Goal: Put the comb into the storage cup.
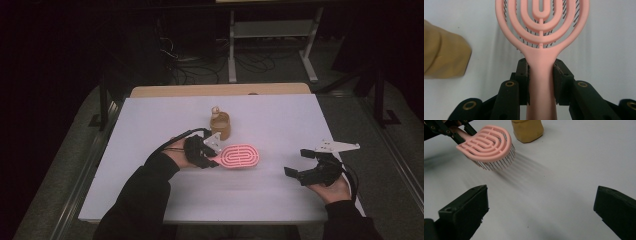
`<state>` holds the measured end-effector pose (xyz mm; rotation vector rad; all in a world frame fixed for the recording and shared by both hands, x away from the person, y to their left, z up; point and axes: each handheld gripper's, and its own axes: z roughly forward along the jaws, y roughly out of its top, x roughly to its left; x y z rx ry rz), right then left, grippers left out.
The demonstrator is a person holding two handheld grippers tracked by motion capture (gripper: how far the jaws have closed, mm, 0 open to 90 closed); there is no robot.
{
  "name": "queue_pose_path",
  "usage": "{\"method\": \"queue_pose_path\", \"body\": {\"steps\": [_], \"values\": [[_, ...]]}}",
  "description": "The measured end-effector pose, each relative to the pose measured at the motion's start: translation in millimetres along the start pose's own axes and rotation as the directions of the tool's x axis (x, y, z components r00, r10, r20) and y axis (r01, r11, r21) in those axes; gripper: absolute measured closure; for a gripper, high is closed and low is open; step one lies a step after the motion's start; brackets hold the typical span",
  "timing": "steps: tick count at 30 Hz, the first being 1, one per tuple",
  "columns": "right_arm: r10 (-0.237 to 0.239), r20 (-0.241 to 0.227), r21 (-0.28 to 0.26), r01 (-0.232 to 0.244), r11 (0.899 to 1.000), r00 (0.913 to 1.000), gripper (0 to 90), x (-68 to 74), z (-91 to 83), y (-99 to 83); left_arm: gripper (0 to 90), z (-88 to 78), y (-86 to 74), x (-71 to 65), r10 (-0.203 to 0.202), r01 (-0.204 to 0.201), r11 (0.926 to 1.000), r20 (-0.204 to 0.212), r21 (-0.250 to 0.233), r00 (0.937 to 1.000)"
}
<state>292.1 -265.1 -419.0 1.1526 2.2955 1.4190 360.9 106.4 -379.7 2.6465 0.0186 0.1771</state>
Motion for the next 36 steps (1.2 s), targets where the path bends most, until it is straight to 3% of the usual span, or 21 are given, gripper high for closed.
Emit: {"method": "queue_pose_path", "body": {"steps": [7, 20, 29, 36], "values": [[-0.005, -0.025, -0.011, 0.005, 1.000, 0.9997, 0.0, 4.9, 1.4, 6.8, 69.9, -18.4, -3.5, -0.4, -0.022, 0.020, 0.9994, -0.048, -0.029, 0.9986], [-0.043, -0.057, -0.011, 0.043, 0.999, 0.9974, 0.0, 10.0, -1.3, 42.8, 69.9, -46.3, -8.0, -3.2, -0.068, 0.057, 0.9937, -0.119, -0.096, 0.9906], [-0.075, -0.065, -0.023, 0.074, 0.997, 0.9950, 0.0, 16.1, -6.8, 73.0, 69.9, -58.3, -8.5, -4.8, -0.073, 0.054, 0.9910, -0.154, -0.123, 0.9853], [-0.082, -0.083, -0.004, 0.082, 0.997, 0.9931, 0.0, 20.4, 0.7, 90.0, 69.9, -69.2, -4.9, -4.2, -0.073, 0.045, 0.9879, -0.189, -0.149, 0.9793]]}}
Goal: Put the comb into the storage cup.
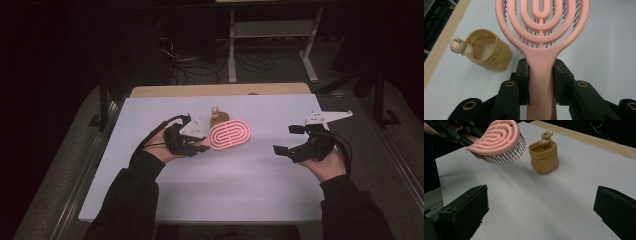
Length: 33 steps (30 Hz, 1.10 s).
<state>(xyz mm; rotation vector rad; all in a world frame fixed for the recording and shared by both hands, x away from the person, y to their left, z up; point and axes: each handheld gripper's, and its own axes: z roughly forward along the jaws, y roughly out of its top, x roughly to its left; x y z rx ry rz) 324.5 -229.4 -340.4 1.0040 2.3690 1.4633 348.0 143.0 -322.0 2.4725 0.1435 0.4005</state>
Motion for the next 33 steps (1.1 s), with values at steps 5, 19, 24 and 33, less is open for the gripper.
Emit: {"method": "queue_pose_path", "body": {"steps": [5, 19, 24, 33], "values": [[0.008, -0.024, 0.002, -0.008, 1.000, 0.9997, 0.0, -0.3, 2.7, 14.1, 69.9, -5.1, 1.9, 0.9, -0.005, 0.005, 0.9998, -0.020, -0.021, 0.9998], [-0.022, -0.055, 0.038, 0.024, 0.999, 0.9982, 0.0, 4.3, 12.8, 47.7, 69.9, -6.8, 5.1, 1.4, -0.010, 0.008, 0.9982, -0.036, -0.059, 0.9993], [-0.033, -0.069, 0.045, 0.036, 0.998, 0.9971, 0.0, 8.2, 20.0, 55.7, 69.9, -6.1, 7.2, 0.9, -0.014, 0.010, 0.9968, -0.048, -0.079, 0.9988], [-0.023, -0.094, 0.053, 0.028, 0.998, 0.9953, 0.0, 9.6, 27.6, 66.2, 69.8, -2.3, 11.1, -0.7, -0.011, 0.007, 0.9948, -0.047, -0.102, 0.9988]]}}
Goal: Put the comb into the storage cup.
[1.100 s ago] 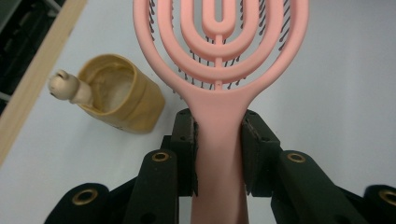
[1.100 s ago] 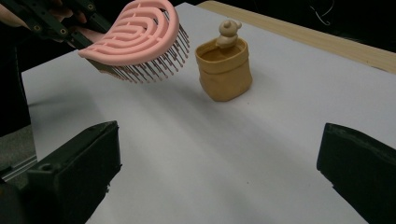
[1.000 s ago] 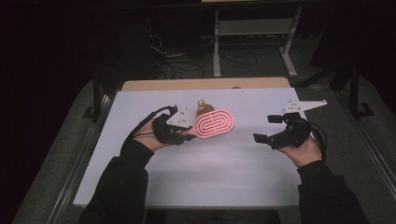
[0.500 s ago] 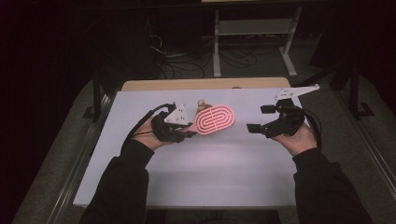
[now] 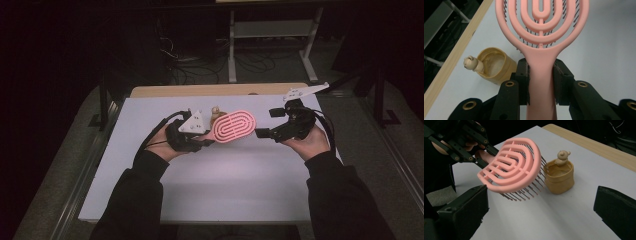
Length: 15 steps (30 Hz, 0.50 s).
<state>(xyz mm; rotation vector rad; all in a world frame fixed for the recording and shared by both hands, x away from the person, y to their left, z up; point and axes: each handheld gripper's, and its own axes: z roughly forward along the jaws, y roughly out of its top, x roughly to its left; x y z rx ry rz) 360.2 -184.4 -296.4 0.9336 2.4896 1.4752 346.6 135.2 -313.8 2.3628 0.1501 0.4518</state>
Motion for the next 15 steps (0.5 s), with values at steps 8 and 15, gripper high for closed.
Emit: {"method": "queue_pose_path", "body": {"steps": [8, 15], "values": [[0.013, -0.022, 0.019, -0.012, 1.000, 0.9997, 0.0, 0.3, 7.2, 10.2, 69.8, 2.1, 4.5, -1.3, 0.009, -0.009, 0.9998, -0.010, -0.017, 0.9999], [0.043, -0.071, 0.037, -0.041, 0.998, 0.9965, 0.3, 1.0, 15.8, 18.2, 69.8, 1.1, 7.5, -3.1, 0.022, -0.023, 0.9990, -0.018, -0.038, 0.9996]]}}
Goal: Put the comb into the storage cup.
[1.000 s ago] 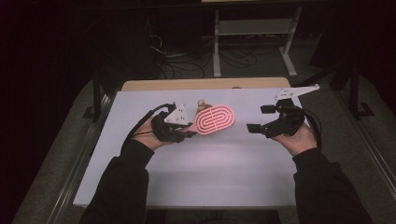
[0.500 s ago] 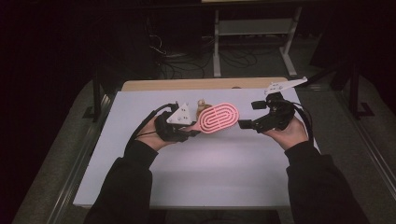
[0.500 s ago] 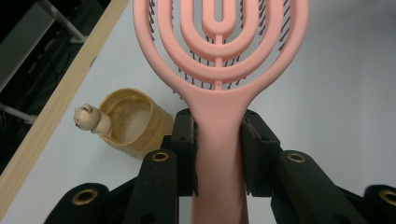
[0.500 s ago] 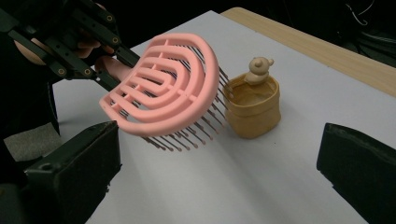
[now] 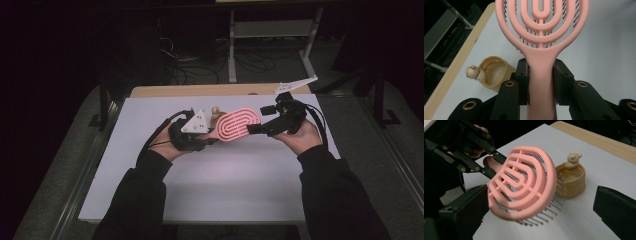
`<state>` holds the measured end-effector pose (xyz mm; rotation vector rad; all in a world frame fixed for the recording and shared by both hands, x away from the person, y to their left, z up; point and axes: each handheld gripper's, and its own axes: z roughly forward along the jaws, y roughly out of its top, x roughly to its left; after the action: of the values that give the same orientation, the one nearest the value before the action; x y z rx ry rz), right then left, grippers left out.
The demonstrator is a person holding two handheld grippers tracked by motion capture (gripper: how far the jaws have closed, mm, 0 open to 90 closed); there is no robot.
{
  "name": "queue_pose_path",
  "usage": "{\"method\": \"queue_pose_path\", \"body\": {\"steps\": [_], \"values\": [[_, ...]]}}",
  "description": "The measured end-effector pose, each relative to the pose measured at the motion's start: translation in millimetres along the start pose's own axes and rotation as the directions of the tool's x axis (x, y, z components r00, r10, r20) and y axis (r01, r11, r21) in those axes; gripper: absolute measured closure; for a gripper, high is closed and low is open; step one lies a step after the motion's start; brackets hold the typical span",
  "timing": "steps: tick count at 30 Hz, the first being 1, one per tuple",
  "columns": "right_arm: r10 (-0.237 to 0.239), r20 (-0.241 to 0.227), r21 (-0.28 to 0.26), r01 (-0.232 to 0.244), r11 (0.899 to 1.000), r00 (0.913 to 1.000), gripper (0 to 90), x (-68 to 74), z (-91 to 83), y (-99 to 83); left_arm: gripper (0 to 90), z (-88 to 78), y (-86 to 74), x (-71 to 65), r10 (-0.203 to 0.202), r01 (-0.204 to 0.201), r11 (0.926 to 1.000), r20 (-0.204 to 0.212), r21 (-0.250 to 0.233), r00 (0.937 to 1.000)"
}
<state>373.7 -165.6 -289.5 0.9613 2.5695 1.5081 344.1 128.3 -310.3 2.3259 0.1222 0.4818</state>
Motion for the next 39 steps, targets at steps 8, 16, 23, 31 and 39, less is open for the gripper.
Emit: {"method": "queue_pose_path", "body": {"steps": [8, 16, 23, 31, 39], "values": [[0.036, -0.040, 0.030, -0.035, 0.999, 0.9985, 4.7, -1.2, 6.9, 6.3, 69.8, -2.1, 0.6, -0.5, 0.005, -0.006, 0.9999, -0.013, -0.014, 0.9999], [0.078, -0.105, 0.050, -0.073, 0.996, 0.9914, 17.5, -2.6, 12.1, 10.2, 69.8, -3.0, 0.1, 0.9, 0.011, -0.011, 0.9999, -0.029, -0.012, 0.9995], [0.118, -0.131, 0.098, -0.106, 0.990, 0.9843, 27.5, -3.9, 15.7, 12.4, 69.8, -0.9, -1.1, -0.5, 0.016, -0.016, 0.9998, -0.049, -0.008, 0.9987], [0.139, -0.195, 0.033, -0.135, 0.990, 0.9709, 47.2, -6.4, 9.0, 14.3, 70.0, 1.1, -3.1, 0.7, 0.015, -0.015, 0.9999, -0.052, 0.002, 0.9985], [0.106, -0.217, 0.038, -0.100, 0.994, 0.9704, 61.6, 6.9, 6.9, 22.5, 69.6, 9.3, -6.4, 2.4, -0.001, 0.002, 0.9997, -0.054, 0.026, 0.9985]]}}
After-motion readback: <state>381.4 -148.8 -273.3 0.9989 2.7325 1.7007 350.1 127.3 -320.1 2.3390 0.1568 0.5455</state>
